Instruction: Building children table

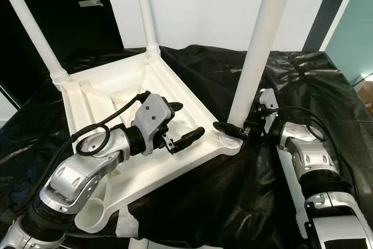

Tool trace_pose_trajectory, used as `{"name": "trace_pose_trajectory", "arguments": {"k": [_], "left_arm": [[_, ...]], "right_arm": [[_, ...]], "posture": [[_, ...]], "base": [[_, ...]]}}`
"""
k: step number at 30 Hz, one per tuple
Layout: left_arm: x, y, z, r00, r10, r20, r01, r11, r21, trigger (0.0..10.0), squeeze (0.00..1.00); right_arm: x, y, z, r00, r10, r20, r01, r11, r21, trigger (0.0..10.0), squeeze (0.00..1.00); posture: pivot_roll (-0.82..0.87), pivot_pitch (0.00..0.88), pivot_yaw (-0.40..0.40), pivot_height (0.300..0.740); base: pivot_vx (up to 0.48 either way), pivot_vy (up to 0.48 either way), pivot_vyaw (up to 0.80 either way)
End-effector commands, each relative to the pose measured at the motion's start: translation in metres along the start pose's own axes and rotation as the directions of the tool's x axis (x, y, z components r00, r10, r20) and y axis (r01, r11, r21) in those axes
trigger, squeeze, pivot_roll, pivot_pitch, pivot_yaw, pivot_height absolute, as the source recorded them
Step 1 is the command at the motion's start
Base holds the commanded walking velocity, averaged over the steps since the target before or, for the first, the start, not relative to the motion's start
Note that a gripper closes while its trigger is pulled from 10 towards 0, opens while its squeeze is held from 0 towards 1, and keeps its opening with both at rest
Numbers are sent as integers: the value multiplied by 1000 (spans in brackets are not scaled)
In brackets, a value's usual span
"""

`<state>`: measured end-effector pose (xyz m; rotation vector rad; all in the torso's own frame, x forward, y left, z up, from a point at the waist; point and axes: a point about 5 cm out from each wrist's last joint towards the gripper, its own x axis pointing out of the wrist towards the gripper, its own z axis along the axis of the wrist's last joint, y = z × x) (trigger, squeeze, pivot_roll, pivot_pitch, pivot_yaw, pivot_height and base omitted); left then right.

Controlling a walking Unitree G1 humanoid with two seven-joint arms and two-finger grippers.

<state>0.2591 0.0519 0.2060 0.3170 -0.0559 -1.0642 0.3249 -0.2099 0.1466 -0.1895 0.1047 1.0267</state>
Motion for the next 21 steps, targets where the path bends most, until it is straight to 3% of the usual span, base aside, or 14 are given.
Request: {"name": "trace_pose_trajectory", "arguments": {"k": [1, 13, 19, 21], "left_arm": [[-3, -2, 0, 999, -46, -5, 46, 999, 2, 10000, 0], [-2, -4, -1, 998, -57, -8, 57, 998, -5, 10000, 0], [0, -6, 0, 998, -67, -6, 67, 998, -7, 10000, 0], [1, -6, 0, 998, -61, 0, 61, 998, -13, 10000, 0]], "right_arm": [[-1, 18, -38, 987, 116, -111, -94, 979, 182, 10000, 0], [-5, 16, -39, 988, 137, -70, -119, 969, 215, 10000, 0], [0, 7, -36, 997, 54, -62, -38, 973, 226, 10000, 0], [15, 4, -37, 992, -87, -87, 105, 966, 235, 10000, 0]], "posture": [[-14, 13, 40, 740], [-19, 14, 52, 740], [-23, 14, 49, 740], [-23, 19, 39, 740]], "base": [[0, 0, 0], [0, 0, 0], [0, 0, 0], [0, 0, 0]]}}
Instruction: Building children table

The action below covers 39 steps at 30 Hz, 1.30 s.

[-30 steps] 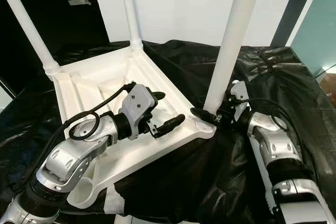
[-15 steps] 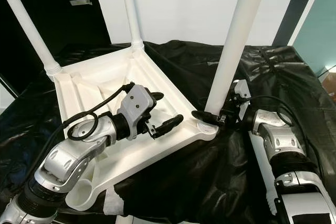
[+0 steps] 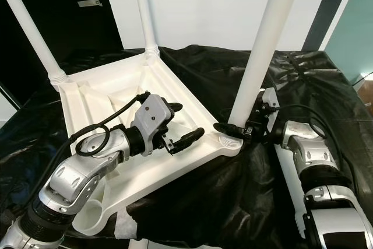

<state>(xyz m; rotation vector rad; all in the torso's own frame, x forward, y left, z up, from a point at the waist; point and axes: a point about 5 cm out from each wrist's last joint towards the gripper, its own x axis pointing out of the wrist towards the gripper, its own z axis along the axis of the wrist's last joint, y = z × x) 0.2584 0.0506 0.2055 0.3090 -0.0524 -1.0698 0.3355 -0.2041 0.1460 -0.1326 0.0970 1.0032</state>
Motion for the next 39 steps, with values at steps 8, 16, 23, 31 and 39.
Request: {"name": "trace_pose_trajectory", "arguments": {"k": [8, 16, 23, 31, 39], "left_arm": [[-2, -5, 0, 999, -49, -2, 49, 999, -7, 10000, 0], [-4, -4, 0, 999, -44, -2, 44, 999, -8, 10000, 0], [-1, -4, 1, 999, -45, -1, 45, 999, -9, 10000, 0], [3, -6, 2, 999, -51, 3, 51, 999, -10, 10000, 0], [4, -6, 4, 999, -50, 10, 50, 999, -12, 10000, 0]], "right_arm": [[24, 12, -35, 970, -217, -105, 232, 959, 163, 10000, 0], [47, 33, -36, 950, -305, -60, 310, 941, 137, 10000, 0], [54, 45, -41, 898, -435, -72, 441, 880, 178, 10000, 0], [61, 56, -36, 759, -645, -88, 647, 734, 205, 10000, 0], [68, 72, -38, 546, -826, -144, 829, 507, 238, 10000, 0]], "posture": [[-24, 23, 35, 740], [-31, 26, 32, 740], [-35, 26, 33, 740], [-43, 26, 33, 740], [-42, 25, 30, 740]], "base": [[0, 0, 0], [0, 0, 0], [0, 0, 0], [0, 0, 0], [0, 0, 0]]}}
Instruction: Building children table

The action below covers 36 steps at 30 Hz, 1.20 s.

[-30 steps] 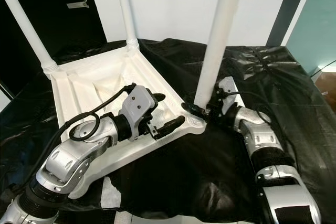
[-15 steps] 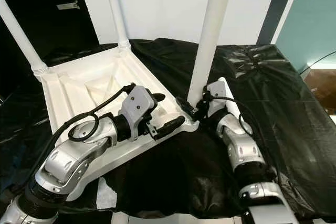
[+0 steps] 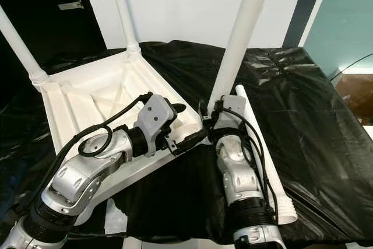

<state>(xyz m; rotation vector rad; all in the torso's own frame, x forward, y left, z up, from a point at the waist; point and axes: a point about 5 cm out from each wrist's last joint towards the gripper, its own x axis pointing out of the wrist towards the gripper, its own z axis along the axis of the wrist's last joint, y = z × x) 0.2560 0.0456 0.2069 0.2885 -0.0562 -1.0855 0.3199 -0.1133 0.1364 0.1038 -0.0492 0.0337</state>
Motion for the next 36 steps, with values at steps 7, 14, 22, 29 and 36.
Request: {"name": "trace_pose_trajectory", "arguments": {"k": [7, 14, 22, 29, 36], "left_arm": [[-2, -1, 0, 999, -36, -7, 36, 999, 3, 10000, 0], [-4, 2, -3, 999, -30, -16, 30, 1000, 4, 10000, 0], [-12, -1, -22, 988, -106, -117, 110, 993, 31, 10000, 0], [-28, -6, -33, 944, -239, -226, 254, 966, 41, 10000, 0], [-36, -1, -35, 930, -255, -264, 276, 960, 42, 10000, 0]], "right_arm": [[-13, -3, -38, 978, -8, -208, -22, 990, -142, 10000, 0], [-15, -16, -32, 977, 103, -188, -134, 978, -161, 10000, 0], [-20, -60, -16, 912, 370, -177, -392, 912, -117, 10000, 0], [-20, -86, -9, 811, 535, -236, -568, 818, -96, 10000, 0], [-16, -96, -7, 692, 652, -309, -694, 719, -40, 10000, 0]], "posture": [[-45, 23, 29, 740], [-48, 20, 29, 740], [-58, 21, 41, 740], [-52, 26, 50, 740], [-40, 29, 54, 740]], "base": [[0, 0, 0], [0, 0, 0], [0, 0, 0], [0, 0, 0], [0, 0, 0]]}}
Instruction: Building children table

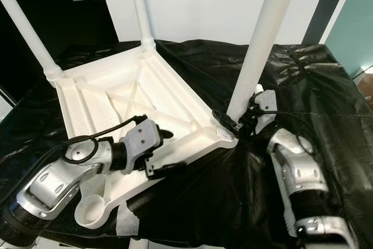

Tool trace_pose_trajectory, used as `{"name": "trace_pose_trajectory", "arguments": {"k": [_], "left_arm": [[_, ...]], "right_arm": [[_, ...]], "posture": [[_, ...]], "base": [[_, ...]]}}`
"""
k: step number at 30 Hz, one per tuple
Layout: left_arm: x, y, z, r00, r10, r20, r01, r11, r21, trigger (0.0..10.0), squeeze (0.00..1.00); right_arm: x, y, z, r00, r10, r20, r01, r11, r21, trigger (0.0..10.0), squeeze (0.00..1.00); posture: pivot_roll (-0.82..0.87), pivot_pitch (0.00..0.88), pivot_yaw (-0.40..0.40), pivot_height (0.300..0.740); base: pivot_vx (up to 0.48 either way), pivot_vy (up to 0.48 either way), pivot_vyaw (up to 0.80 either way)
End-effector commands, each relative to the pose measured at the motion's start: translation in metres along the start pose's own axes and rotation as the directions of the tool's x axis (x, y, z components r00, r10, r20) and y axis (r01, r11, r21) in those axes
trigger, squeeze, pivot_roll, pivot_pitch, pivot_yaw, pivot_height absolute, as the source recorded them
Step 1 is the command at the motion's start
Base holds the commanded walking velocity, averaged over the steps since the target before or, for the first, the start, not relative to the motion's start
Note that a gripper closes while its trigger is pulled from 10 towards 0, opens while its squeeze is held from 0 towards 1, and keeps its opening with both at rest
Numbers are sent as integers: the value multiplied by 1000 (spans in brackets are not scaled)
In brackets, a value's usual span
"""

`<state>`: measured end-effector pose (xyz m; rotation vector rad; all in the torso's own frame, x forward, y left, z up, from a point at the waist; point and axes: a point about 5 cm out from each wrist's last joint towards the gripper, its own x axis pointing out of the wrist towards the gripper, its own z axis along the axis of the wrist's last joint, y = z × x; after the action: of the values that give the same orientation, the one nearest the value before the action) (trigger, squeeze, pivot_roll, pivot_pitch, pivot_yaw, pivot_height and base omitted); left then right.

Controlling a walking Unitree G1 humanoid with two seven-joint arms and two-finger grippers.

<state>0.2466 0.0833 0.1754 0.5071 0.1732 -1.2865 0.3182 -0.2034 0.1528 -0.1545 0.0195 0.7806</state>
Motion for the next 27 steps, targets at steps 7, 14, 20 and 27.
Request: {"name": "trace_pose_trajectory", "arguments": {"k": [7, 14, 20, 27], "left_arm": [[-7, 0, 0, 1000, -15, -8, 15, 1000, 10, 10000, 0], [-10, 0, 1, 1000, -10, -4, 10, 1000, 5, 10000, 0], [-12, -1, 2, 1000, -19, -8, 19, 1000, 2, 10000, 0], [-13, 3, 5, 1000, -15, -9, 15, 1000, 6, 10000, 0]], "right_arm": [[-3, 10, -31, 976, 188, -107, -172, 975, 143, 10000, 0], [-7, 6, -31, 953, 280, -113, -267, 956, 121, 10000, 0], [-10, -2, -32, 926, 343, -157, -328, 938, 117, 10000, 0], [-11, -4, -25, 901, 416, -127, -393, 903, 172, 10000, 0]], "posture": [[-24, 38, 51, 740], [-11, 46, 60, 740], [10, 44, 77, 740], [17, 46, 89, 740]], "base": [[0, 0, 0], [0, 0, 0], [0, 0, 0], [0, 0, 0]]}}
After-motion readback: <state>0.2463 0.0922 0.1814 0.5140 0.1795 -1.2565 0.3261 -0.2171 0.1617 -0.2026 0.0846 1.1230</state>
